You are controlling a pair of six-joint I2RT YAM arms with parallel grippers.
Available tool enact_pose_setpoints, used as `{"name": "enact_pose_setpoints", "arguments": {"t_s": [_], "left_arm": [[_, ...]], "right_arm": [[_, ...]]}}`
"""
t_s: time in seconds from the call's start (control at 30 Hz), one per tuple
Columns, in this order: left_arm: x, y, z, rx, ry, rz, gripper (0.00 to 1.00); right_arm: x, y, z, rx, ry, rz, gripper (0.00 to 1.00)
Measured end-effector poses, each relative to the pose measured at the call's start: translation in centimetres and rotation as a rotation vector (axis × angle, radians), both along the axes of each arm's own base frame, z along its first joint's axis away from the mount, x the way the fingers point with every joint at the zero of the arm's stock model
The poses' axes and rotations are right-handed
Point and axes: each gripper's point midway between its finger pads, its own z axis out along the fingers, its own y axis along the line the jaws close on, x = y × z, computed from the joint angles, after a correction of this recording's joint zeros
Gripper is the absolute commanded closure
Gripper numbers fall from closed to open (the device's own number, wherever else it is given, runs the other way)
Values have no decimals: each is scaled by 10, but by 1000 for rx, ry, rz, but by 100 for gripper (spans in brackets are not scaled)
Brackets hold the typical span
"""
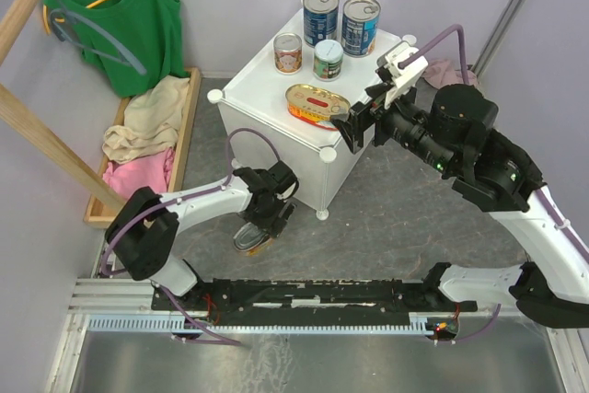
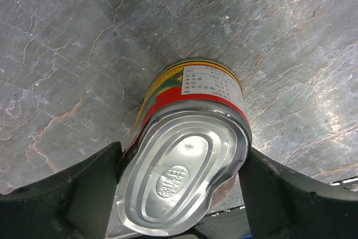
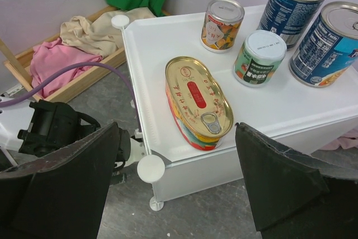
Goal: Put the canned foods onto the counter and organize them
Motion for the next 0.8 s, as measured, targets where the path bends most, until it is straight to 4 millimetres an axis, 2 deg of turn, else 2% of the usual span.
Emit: {"name": "enact_pose_setpoints", "arguments": {"t_s": [0.13,0.37,0.53,0.63,0.67,0.7,0.73,0.8], "left_arm": [[-1,-1,-2,5,8,7,33],[-3,-2,-2,0,9,31,35],[-5,-7,-1,-25,12,107,46],[-4,-10,0,-53,6,166,61],[-4,-11,0,-69,2,186,71],[-4,-12,1,-83,-3,204,92],[-4,-15,1,-109,-9,233,96],[-2,-18,4,-151,-27,277,97]], "right_arm": [[0,0,-4,-5,5,0,8],[-1,-1,-7,-9,8,0,8],[-4,-5,-7,-4,5,0,8],[-6,-7,-7,1,4,0,8],[-7,-8,-8,1,4,0,8],[-7,-9,-8,1,4,0,8],[-8,-9,-8,3,4,0,8],[-8,-10,-8,5,4,-1,8]]}}
